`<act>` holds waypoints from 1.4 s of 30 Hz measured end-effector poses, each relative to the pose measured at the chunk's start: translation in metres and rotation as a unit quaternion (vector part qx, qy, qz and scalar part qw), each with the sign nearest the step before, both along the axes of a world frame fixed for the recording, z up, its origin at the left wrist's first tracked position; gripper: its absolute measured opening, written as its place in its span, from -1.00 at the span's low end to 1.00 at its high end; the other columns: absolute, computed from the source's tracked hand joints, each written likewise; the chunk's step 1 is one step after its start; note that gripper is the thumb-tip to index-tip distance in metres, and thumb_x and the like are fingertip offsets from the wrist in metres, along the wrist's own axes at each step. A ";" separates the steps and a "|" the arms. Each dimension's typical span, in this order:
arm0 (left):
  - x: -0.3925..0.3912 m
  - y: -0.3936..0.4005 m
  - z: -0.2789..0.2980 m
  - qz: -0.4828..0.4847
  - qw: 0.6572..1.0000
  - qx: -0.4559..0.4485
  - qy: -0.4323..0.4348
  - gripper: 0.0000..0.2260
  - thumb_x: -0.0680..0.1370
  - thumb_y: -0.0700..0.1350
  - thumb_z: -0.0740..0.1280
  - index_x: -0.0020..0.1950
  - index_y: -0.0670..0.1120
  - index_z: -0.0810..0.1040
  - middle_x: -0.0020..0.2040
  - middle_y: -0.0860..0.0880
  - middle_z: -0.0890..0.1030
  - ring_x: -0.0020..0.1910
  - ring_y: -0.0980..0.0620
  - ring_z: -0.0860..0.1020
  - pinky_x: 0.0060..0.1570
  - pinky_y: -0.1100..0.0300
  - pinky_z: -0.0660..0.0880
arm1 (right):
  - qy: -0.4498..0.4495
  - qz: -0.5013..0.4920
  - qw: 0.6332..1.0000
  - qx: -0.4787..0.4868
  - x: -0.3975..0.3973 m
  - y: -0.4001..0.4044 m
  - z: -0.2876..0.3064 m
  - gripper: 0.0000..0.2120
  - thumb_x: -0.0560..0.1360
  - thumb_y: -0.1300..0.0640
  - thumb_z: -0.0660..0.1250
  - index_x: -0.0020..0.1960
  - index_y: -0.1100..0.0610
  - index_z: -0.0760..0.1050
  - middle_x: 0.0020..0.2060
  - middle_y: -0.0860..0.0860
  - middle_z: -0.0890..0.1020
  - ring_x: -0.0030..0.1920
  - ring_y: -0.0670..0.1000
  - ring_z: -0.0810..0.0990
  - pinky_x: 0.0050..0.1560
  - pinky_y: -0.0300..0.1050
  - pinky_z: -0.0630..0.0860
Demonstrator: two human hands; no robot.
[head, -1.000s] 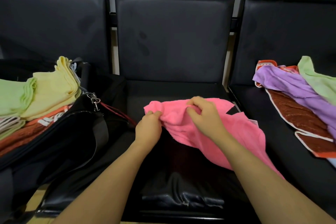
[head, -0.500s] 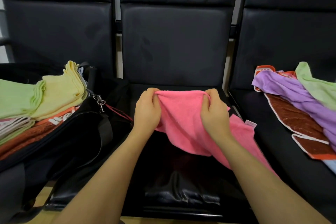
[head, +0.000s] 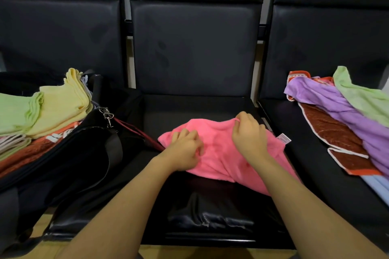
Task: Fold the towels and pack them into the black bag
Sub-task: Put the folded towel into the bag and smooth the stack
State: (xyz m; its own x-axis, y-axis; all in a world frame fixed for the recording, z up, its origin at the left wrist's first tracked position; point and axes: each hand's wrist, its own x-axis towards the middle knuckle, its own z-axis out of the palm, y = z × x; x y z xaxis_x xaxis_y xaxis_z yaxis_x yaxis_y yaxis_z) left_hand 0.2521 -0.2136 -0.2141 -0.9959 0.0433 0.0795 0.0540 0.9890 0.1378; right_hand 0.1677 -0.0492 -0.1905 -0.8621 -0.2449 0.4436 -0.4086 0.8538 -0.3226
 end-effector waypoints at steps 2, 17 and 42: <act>0.003 0.001 -0.001 -0.039 0.998 -0.033 -0.040 -0.78 0.46 -0.11 0.27 0.08 0.05 0.56 0.11 0.04 0.37 0.06 -0.02 0.26 0.17 0.09 0.10 | -0.017 0.010 1.000 -0.003 0.000 -0.002 0.000 -0.85 0.57 0.20 0.12 0.07 0.19 0.43 0.02 0.11 0.54 0.03 0.19 0.52 0.03 0.02 0.30; -0.003 0.010 0.033 0.238 0.962 0.038 0.130 -0.79 0.57 -0.22 0.08 0.18 -0.05 0.29 -0.10 -0.11 0.54 -0.08 -0.19 0.55 -0.19 0.07 0.33 | -0.031 -0.029 0.993 -0.111 0.008 0.004 0.020 -0.79 0.61 0.19 0.08 0.21 0.26 0.28 0.03 0.23 0.58 0.05 0.29 0.52 0.01 0.08 0.34; -0.007 0.009 0.068 0.053 0.871 0.420 0.250 -0.87 0.57 -0.26 0.15 -0.06 -0.06 0.44 -0.52 0.07 0.33 -0.49 0.14 0.27 -0.45 0.29 0.27 | -0.204 0.204 0.924 -0.252 0.028 -0.020 0.035 -0.91 0.46 0.03 0.42 -0.17 0.00 0.53 -0.11 -0.10 0.56 0.00 -0.03 0.54 0.19 0.05 0.45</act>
